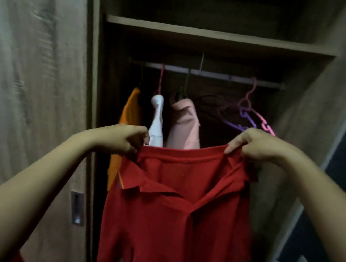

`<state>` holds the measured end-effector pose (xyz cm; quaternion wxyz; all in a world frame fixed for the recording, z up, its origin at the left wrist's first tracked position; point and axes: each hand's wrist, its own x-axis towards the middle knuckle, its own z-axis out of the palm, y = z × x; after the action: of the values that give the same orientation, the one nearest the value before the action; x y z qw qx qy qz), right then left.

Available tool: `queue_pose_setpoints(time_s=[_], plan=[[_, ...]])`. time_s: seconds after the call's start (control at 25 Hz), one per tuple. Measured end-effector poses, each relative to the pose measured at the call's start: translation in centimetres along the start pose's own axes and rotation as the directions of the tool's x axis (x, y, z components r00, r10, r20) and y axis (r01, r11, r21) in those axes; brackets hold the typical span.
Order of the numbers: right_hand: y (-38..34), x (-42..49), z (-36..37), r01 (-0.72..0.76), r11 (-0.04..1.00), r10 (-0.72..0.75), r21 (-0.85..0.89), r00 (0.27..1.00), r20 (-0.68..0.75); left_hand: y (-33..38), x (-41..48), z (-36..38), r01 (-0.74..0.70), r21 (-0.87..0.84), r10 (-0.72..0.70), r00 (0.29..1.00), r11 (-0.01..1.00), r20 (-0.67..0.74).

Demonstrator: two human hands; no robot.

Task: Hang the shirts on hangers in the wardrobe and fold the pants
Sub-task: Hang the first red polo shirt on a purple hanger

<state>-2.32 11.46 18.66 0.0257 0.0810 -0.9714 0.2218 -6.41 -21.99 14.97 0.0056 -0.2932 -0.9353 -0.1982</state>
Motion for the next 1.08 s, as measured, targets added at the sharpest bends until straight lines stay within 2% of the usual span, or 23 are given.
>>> queue_pose_setpoints(time_s=[0.08,0.12,0.24,0.32,0.4,0.48,0.6,0.68,0.72,0.96,1.0,1.08], plan=[[1.4,-0.3,-0.6,0.010,1.000,-0.010,0.026,1.000,-0.018,2.4,2.1,0.4,0.023,-0.171,-0.006,0.995,0.985,0.102],[2.0,-0.3,-0.9,0.015,0.999,-0.014,0.039,1.000,-0.020,3.7,3.3,0.7,-0.014,-0.175,0.031,0.995,0.985,0.091],[3.3,0.0,-1.2,0.043,0.998,-0.042,0.054,0.999,-0.005,8.6,8.3,1.9,-0.188,-0.076,0.177,0.975,0.979,-0.134],[4.1,0.5,-1.2,0.071,0.997,-0.071,0.008,0.997,-0.012,11.3,12.2,2.7,-0.235,-0.217,0.173,0.947,0.948,-0.270],[5.0,1.0,-1.5,0.096,0.993,-0.098,-0.063,0.995,-0.026,13.3,17.2,4.1,-0.206,-0.397,0.065,0.938,0.894,-0.340],[6.1,1.3,-2.2,0.116,0.987,-0.123,-0.113,0.991,-0.056,14.9,22.3,5.7,-0.093,-0.574,-0.117,0.941,0.814,-0.319],[7.8,1.5,-3.5,0.151,0.980,-0.165,-0.132,0.982,-0.097,16.4,29.5,7.8,0.017,-0.839,-0.333,0.922,0.544,-0.197],[8.8,1.9,-4.0,0.179,0.976,-0.192,-0.126,0.976,-0.101,17.0,32.7,8.5,0.040,-0.891,-0.437,0.881,0.452,-0.183],[9.5,2.1,-4.3,0.191,0.973,-0.204,-0.126,0.974,-0.098,17.2,33.9,8.9,0.029,-0.896,-0.468,0.860,0.442,-0.203],[11.5,2.8,-5.0,0.249,0.957,-0.258,-0.148,0.965,-0.050,17.9,36.9,9.4,-0.031,-0.870,-0.528,0.784,0.492,-0.327],[11.4,2.8,-5.1,0.249,0.958,-0.258,-0.144,0.965,-0.049,17.8,37.0,9.0,-0.047,-0.886,-0.544,0.774,0.461,-0.324],[11.3,2.8,-5.1,0.250,0.957,-0.260,-0.148,0.964,-0.057,18.3,36.9,8.0,-0.088,-0.949,-0.531,0.811,0.304,-0.246]])
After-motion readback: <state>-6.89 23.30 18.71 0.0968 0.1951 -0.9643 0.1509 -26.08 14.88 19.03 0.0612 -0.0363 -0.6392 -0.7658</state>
